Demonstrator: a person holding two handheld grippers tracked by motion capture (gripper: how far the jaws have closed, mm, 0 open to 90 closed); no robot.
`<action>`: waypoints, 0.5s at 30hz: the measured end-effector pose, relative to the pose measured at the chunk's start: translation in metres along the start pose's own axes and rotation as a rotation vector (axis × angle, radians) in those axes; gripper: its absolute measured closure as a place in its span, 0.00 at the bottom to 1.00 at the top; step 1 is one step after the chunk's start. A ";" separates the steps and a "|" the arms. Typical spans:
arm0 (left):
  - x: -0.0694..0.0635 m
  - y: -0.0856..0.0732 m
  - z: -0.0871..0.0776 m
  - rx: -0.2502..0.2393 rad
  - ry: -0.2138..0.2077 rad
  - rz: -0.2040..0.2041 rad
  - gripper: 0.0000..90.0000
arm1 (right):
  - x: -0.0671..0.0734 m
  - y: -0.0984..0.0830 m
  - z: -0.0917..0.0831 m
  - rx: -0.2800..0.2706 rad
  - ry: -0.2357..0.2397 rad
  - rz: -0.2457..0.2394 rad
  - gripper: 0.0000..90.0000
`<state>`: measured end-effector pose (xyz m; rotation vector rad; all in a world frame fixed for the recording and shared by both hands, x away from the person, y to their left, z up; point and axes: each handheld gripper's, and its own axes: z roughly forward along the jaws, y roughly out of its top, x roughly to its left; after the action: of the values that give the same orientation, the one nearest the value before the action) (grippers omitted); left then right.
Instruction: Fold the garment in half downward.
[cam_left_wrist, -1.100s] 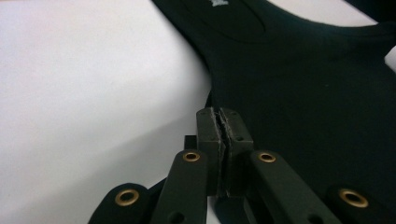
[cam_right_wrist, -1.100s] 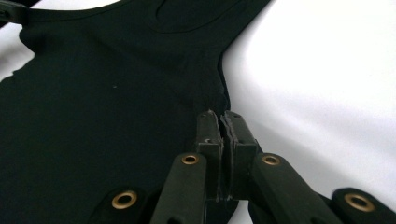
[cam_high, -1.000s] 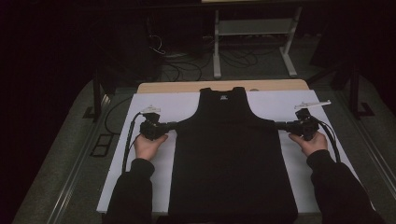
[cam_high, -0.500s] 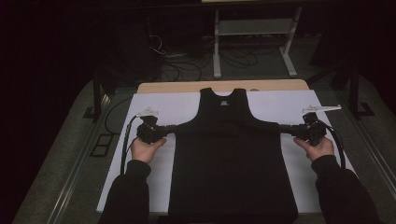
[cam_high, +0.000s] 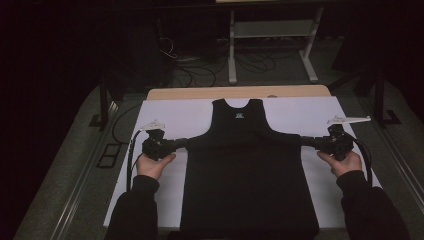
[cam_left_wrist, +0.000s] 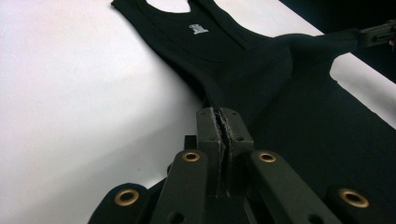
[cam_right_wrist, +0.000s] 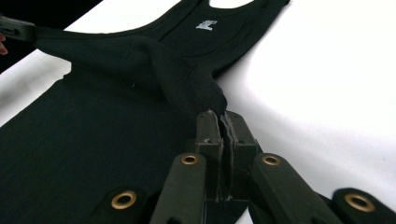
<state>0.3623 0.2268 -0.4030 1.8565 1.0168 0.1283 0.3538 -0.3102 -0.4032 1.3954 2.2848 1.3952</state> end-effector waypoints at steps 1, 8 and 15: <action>0.000 -0.001 -0.001 0.000 0.000 0.000 0.96 | 0.000 -0.001 -0.001 -0.001 0.002 0.002 0.95; -0.002 -0.005 -0.005 -0.002 -0.002 -0.010 0.96 | 0.005 -0.006 -0.008 -0.001 0.008 0.008 0.95; -0.005 -0.009 -0.011 0.000 -0.004 -0.015 0.96 | 0.009 -0.010 -0.015 -0.002 0.014 0.014 0.95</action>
<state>0.3482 0.2331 -0.4031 1.8480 1.0278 0.1152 0.3344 -0.3147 -0.3995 1.4082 2.2865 1.4154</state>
